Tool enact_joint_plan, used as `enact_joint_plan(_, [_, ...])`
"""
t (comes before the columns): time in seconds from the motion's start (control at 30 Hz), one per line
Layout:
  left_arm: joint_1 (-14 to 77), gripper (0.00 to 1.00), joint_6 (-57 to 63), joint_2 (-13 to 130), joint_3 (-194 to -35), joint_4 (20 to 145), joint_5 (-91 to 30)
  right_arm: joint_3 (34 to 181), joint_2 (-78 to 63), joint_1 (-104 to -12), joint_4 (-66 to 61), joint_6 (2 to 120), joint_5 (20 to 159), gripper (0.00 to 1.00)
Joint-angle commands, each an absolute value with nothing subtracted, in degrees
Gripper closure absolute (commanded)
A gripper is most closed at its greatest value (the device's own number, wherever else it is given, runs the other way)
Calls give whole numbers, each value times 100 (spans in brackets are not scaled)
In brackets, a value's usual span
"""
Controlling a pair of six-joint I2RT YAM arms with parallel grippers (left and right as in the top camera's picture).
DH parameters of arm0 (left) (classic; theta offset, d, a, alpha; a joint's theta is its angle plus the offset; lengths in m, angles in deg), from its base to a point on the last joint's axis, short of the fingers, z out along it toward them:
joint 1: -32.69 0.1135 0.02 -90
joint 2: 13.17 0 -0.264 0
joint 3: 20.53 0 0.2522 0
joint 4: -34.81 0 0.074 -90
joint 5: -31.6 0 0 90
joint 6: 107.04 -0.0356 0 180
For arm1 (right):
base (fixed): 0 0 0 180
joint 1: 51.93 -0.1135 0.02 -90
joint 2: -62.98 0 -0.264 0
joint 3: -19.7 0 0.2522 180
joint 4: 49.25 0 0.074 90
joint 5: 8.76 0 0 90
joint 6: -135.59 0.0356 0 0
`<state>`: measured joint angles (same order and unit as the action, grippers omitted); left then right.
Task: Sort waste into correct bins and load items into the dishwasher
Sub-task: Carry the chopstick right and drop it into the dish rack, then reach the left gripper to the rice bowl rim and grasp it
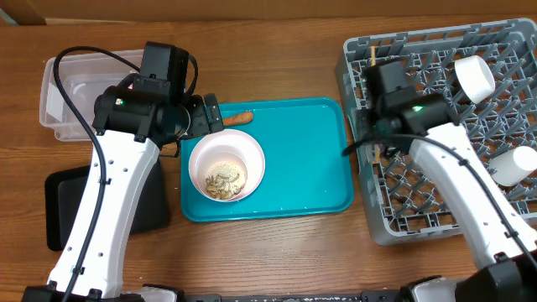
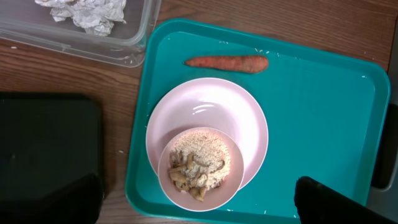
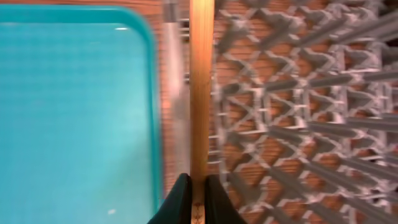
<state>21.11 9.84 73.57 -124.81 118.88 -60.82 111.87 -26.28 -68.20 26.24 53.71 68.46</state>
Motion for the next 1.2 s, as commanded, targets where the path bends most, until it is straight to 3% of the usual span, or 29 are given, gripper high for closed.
enact_joint_plan(0.0, [2109,0,1021,7339,-12532,11886,-6136,10914,-2676,-6599,2635,4954,6698,94])
enact_joint_plan(0.47, [2109,0,1021,7341,-12529,11881,-6136,9570,-2678,-6352,1787,4491,7233,94])
enact_joint_plan(0.5, [2109,0,1021,7339,-12529,11881,-6136,9570,-2676,-6352,1785,4491,7233,90])
enact_joint_plan(0.53, [2109,0,1021,7339,-12529,11881,-6136,9570,-2676,-6352,1770,4493,7233,79])
enact_joint_plan(0.57, [2109,0,1021,7339,-12532,11881,-6136,9572,-2676,-6352,1752,4493,7233,60])
enact_joint_plan(0.6, [2109,0,1021,7339,-12529,11881,-6136,9572,-2676,-6352,1737,4493,7233,56])
enact_joint_plan(0.83, [2109,0,1021,7339,-12529,11883,-6136,9902,-2669,-6352,1975,4541,7231,52])
enact_joint_plan(1.1, [2103,0,1021,7341,-12529,11892,-5966,11624,-2588,-6352,2972,4556,7338,52])
enact_joint_plan(1.17, [2098,0,1021,7341,-12529,11903,-5938,12039,-2580,-6352,3195,4556,7679,45])
